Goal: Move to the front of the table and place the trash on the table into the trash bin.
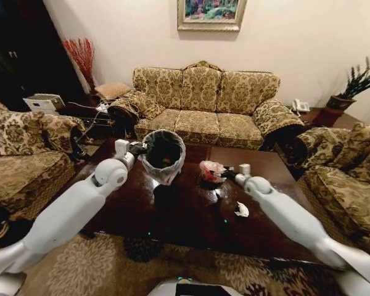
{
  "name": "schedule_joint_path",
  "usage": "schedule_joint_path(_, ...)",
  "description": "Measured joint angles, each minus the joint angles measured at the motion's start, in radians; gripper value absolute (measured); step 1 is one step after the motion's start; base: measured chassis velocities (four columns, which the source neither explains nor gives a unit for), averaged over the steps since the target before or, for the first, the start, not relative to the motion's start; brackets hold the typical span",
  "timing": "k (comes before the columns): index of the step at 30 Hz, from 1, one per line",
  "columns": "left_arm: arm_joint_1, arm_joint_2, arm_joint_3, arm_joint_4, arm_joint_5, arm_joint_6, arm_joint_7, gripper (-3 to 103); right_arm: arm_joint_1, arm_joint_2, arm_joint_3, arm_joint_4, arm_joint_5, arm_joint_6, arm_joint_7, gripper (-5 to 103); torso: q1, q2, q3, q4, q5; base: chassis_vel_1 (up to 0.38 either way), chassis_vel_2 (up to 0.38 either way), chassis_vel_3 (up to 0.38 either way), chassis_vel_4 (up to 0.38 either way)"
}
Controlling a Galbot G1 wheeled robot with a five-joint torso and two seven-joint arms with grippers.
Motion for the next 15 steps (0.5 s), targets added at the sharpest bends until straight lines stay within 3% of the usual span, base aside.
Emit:
schedule_joint_path(2,-0.01,-0.006,0.009,0.005,0.0,0.0,0.003,4,0.03,0.056,-0.001,-0.098,-0.051,0.003,0.005,100,0.0,0.0,0.0,-0.0001,-0.0001,0.0,0.0,0.0,0.0)
schedule_joint_path(7,-0.014,-0.01,0.017,0.002,0.0,0.0,0.005,4,0.047,0.108,0.01,-0.191,-0.099,0.014,-0.004,101,0.0,0.0,0.0,-0.0004,-0.0001,0.0,0.0,0.0,0.0)
schedule_joint_path(15,-0.016,-0.009,0.016,0.001,0.0,0.0,0.019,4,0.053,0.131,0.037,-0.223,-0.118,0.035,-0.013,79,0.0,0.0,0.0,-0.0004,0.0,0.0,0.0,0.0,0.0)
